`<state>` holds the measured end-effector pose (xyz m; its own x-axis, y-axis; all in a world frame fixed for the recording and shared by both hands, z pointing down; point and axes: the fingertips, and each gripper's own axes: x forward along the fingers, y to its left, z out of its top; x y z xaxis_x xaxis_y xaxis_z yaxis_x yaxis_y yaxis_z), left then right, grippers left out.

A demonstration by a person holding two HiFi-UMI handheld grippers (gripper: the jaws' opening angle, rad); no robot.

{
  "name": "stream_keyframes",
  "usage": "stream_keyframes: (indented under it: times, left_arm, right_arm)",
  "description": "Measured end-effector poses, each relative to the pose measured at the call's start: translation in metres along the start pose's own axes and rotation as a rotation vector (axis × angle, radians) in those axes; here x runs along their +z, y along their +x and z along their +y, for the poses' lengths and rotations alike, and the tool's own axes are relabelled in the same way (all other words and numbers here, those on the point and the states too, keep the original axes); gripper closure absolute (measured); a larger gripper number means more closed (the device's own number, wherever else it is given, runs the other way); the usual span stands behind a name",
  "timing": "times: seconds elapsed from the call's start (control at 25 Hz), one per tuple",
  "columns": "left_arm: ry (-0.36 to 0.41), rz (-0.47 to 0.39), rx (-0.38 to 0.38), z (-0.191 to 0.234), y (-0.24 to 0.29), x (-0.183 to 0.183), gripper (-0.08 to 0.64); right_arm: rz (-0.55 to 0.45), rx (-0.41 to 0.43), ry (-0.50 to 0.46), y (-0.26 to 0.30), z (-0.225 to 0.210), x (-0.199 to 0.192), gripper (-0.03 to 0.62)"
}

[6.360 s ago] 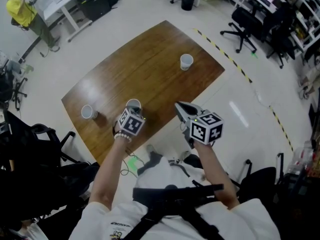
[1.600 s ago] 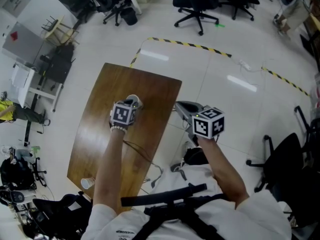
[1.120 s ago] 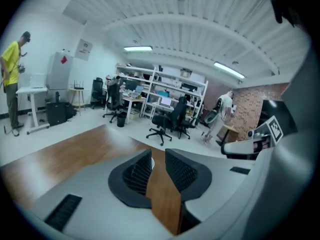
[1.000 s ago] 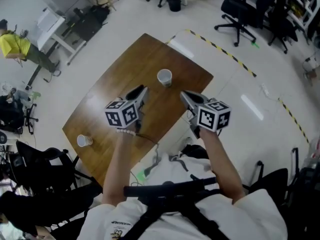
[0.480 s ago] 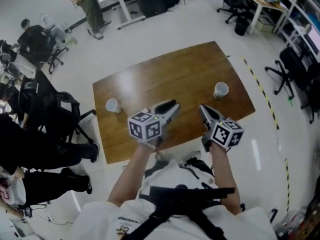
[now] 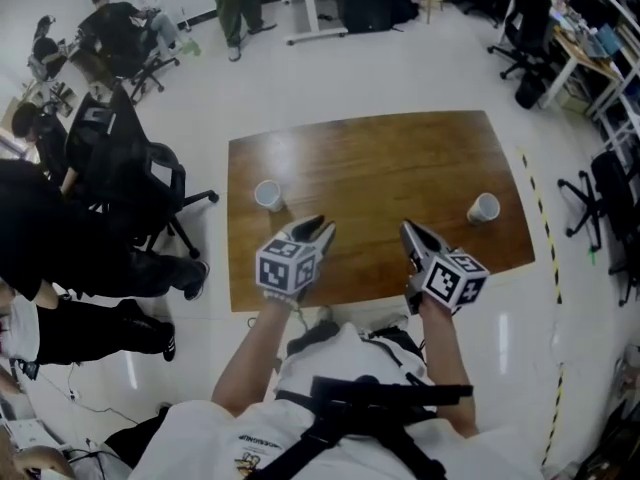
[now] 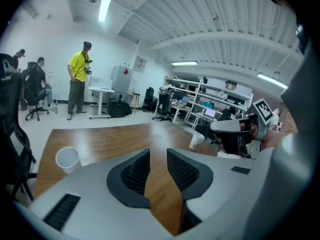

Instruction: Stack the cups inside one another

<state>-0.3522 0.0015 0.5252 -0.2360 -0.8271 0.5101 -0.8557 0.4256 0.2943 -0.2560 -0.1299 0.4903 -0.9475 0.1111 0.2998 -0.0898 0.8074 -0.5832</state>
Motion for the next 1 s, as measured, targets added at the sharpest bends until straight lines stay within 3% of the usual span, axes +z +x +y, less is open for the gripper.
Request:
stream_keyframes:
  times: [0.28,0.6,1.0]
  left_arm:
    - [0.147,0.107,0.127,0.088,-0.027,-0.006,0.451]
    - [0.228,0.234,0.163,0.151,-0.023,-0.022,0.434]
    - [0.398,0.347,0.196,0.203,0.007,-0.039,0.434]
  right_arm:
    - [0.030,0.018,-0.017,0.035,0.035,-0.009,0.569]
    - [0.001,-0.031,-0.009,0.035,0.045,-0.014,0.569]
    - [-0.017,-0.112,0.010,0.021,0.034,-0.024,0.569]
